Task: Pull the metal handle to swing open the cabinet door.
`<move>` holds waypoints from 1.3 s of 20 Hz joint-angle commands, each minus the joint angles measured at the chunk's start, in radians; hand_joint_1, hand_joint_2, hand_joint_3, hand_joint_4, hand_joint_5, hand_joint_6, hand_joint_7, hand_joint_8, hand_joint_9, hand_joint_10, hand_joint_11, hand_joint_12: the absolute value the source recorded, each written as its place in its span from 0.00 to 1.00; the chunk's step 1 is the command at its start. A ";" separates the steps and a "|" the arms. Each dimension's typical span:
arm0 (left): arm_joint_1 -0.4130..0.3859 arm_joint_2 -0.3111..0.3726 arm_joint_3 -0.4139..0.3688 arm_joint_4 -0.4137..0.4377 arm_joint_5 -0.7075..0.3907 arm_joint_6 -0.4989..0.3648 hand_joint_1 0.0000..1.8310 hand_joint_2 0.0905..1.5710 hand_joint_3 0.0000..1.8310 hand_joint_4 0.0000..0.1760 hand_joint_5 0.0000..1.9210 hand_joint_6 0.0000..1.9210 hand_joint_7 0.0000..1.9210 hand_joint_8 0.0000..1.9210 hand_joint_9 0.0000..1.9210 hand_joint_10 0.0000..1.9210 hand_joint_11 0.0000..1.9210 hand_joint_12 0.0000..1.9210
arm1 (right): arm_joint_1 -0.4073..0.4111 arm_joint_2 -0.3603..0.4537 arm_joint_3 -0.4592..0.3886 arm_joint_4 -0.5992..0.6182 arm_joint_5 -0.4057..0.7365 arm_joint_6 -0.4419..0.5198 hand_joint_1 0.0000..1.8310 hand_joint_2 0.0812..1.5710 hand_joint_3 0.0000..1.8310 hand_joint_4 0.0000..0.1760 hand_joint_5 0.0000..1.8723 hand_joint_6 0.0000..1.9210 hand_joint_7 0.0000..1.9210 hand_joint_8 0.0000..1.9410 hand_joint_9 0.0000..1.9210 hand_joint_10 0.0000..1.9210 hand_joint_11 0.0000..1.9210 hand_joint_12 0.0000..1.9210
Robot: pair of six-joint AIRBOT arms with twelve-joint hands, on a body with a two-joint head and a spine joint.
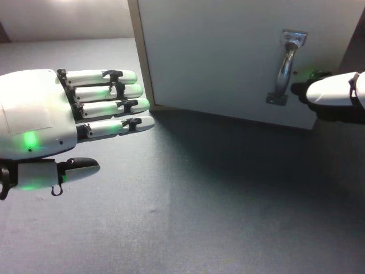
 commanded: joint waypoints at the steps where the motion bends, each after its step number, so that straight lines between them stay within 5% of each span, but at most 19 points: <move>1: -0.006 0.005 0.009 -0.060 -0.093 0.001 0.00 1.00 0.06 0.00 0.04 0.00 0.04 0.00 0.02 0.00 0.00 0.09 | 0.006 0.015 -0.007 0.004 0.098 0.011 0.00 0.99 0.06 0.00 0.03 0.00 0.03 0.00 0.02 0.00 0.02 0.02; 26: 0.008 0.008 0.074 -0.092 -0.130 0.000 0.00 1.00 0.06 0.00 0.04 0.00 0.05 0.00 0.03 0.00 0.00 0.11 | -0.060 0.118 -0.043 -0.166 0.182 -0.020 0.00 1.00 0.05 0.00 0.03 0.00 0.03 0.00 0.02 0.00 0.00 0.09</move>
